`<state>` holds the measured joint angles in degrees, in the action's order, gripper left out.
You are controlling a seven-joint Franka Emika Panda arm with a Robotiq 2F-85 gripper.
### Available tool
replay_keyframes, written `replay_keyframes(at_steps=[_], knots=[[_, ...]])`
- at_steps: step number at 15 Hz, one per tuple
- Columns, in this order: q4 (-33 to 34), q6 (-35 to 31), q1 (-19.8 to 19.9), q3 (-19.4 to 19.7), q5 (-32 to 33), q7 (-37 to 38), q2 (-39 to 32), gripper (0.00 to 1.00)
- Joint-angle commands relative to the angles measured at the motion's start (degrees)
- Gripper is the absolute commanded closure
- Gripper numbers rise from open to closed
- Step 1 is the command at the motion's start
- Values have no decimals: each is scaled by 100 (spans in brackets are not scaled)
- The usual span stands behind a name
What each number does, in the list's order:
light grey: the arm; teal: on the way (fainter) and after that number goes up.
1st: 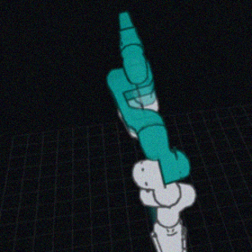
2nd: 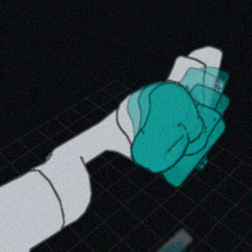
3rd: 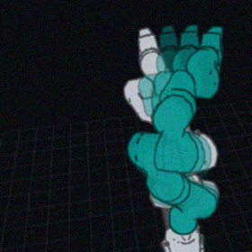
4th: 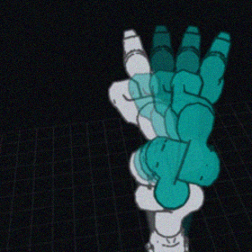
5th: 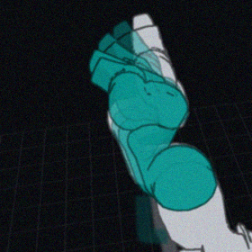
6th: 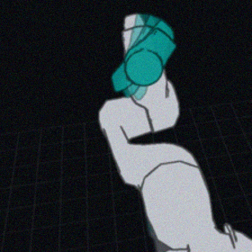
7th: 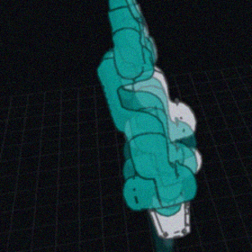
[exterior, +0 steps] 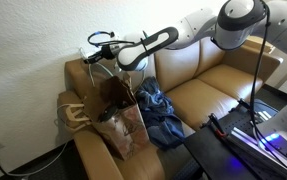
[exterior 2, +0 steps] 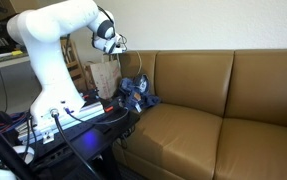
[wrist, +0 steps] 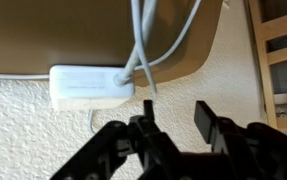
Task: Move the cable to right
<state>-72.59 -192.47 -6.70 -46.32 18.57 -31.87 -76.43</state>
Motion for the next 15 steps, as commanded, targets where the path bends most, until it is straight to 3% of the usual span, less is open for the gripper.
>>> replay_keyframes(at_steps=[1,3,4,11,15], knots=[[30,13,72,139,-20,-6,100,82],[54,-37,149,116,-36,29,75,97],[52,-51,227,42,-38,55,30,99],[24,-207,583,-156,-3,405,-165,99],[-72,-751,567,207,-82,432,250,99]])
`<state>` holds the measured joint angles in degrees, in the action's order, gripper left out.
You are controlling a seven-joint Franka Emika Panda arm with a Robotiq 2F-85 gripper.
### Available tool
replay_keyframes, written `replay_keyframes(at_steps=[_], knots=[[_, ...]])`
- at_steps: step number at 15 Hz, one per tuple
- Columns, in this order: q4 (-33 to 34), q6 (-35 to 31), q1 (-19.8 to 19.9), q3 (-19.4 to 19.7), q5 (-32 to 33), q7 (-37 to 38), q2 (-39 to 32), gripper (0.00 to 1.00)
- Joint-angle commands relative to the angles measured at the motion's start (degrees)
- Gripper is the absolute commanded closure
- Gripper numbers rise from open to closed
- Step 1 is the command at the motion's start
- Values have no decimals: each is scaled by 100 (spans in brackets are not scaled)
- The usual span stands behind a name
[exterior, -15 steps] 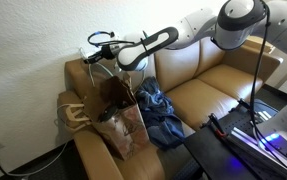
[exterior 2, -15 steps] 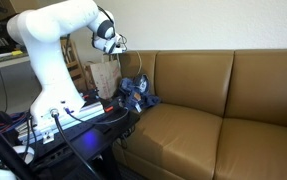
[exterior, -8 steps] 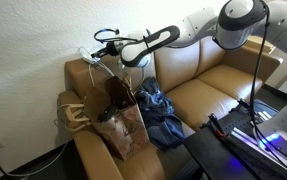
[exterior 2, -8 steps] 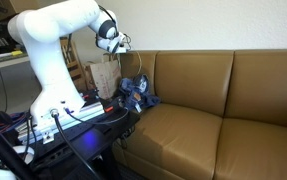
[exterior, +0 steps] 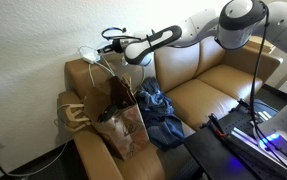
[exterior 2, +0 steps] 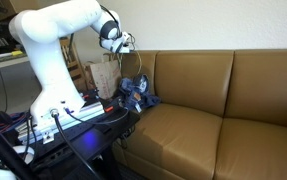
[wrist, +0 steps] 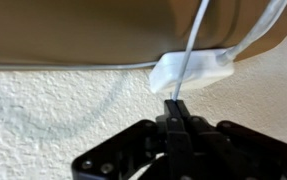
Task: Move the cable to right
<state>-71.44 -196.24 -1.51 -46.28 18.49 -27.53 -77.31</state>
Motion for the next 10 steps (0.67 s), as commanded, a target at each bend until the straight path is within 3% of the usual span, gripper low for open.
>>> replay_keyframes(at_steps=[1,7,10], knots=[[-28,-372,-8,275,-113,-57,405,99],[857,-215,-391,914,-272,-356,895,99],[1684,-214,-695,1268,-443,-453,1022,99]])
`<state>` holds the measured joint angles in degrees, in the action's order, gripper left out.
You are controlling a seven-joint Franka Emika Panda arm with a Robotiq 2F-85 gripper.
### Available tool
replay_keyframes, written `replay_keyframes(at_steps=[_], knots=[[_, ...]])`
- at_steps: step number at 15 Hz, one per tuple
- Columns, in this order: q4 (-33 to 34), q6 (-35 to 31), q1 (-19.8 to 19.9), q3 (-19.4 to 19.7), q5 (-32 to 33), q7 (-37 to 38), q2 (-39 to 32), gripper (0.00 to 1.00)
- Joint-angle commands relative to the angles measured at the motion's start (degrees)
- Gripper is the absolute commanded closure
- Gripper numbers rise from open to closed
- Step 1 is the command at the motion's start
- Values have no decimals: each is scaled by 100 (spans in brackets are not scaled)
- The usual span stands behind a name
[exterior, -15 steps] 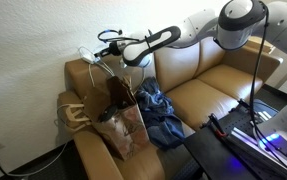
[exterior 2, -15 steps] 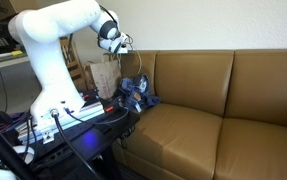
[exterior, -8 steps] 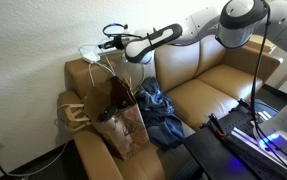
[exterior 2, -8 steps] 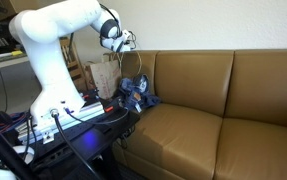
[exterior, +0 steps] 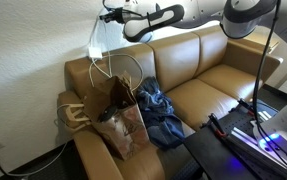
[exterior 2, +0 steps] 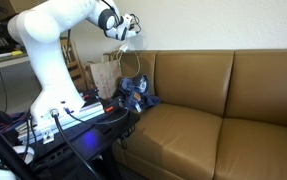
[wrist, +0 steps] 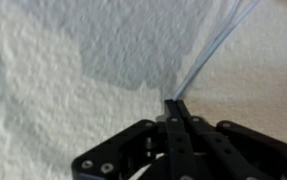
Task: Move the cable to right
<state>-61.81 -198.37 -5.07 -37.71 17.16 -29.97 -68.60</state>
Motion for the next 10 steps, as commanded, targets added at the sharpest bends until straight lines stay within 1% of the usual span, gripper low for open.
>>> replay_keyframes(at_steps=[1,2,3,4,5,6,7,8,9,10], knots=[[1002,0,-436,527,-384,-225,174,99],[210,-510,-398,944,-660,-63,648,99],[1129,-10,-556,785,-624,-198,259,99],[1124,-47,-697,1027,-876,-187,334,99],[1220,-31,-692,1026,-901,-154,241,99],[1227,-45,-779,1168,-1082,-139,272,99],[1280,-57,-971,1789,-707,901,338,73],[862,-59,-608,1028,-953,225,316,72],[379,-68,-530,1052,-926,580,420,68],[-95,-81,-371,939,-889,705,503,64]])
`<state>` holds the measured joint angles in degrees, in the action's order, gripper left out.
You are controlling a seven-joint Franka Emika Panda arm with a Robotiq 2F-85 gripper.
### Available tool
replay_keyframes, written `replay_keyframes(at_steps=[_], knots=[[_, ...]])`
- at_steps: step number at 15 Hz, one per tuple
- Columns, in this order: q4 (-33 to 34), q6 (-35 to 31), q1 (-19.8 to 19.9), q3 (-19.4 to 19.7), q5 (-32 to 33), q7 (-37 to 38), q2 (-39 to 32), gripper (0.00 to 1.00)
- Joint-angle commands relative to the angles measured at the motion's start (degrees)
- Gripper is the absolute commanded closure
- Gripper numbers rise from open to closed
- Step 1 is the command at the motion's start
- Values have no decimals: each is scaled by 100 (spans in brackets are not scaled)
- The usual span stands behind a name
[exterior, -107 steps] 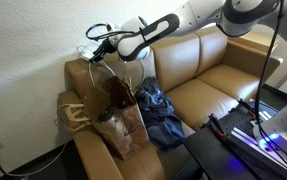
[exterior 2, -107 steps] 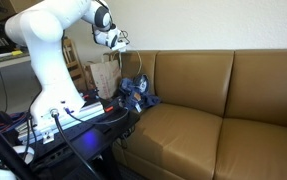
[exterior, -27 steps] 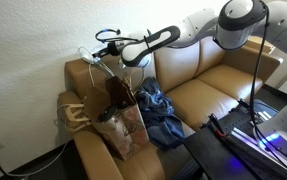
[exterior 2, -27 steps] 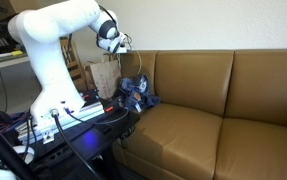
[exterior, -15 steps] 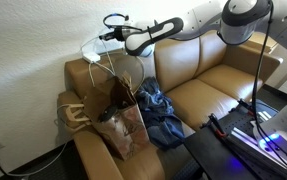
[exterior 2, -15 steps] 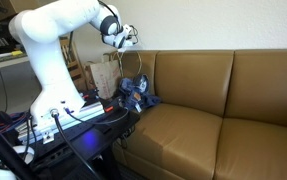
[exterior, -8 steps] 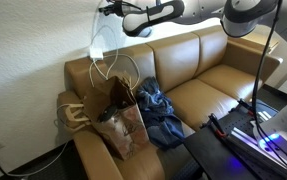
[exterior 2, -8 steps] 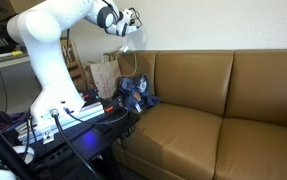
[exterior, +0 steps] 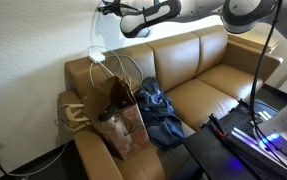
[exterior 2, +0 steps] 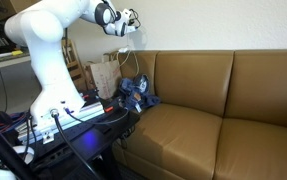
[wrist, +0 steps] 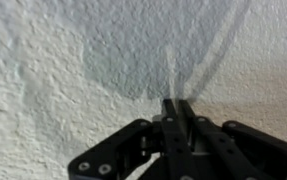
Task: Move the cable to right
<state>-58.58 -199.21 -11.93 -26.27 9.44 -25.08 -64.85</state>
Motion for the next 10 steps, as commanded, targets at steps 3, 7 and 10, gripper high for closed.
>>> replay_keyframes(at_steps=[3,7,10], knots=[[-1529,307,692,-365,-134,660,638,41],[-2468,828,825,224,-531,855,1265,9],[-1908,642,772,148,-355,806,811,14]])
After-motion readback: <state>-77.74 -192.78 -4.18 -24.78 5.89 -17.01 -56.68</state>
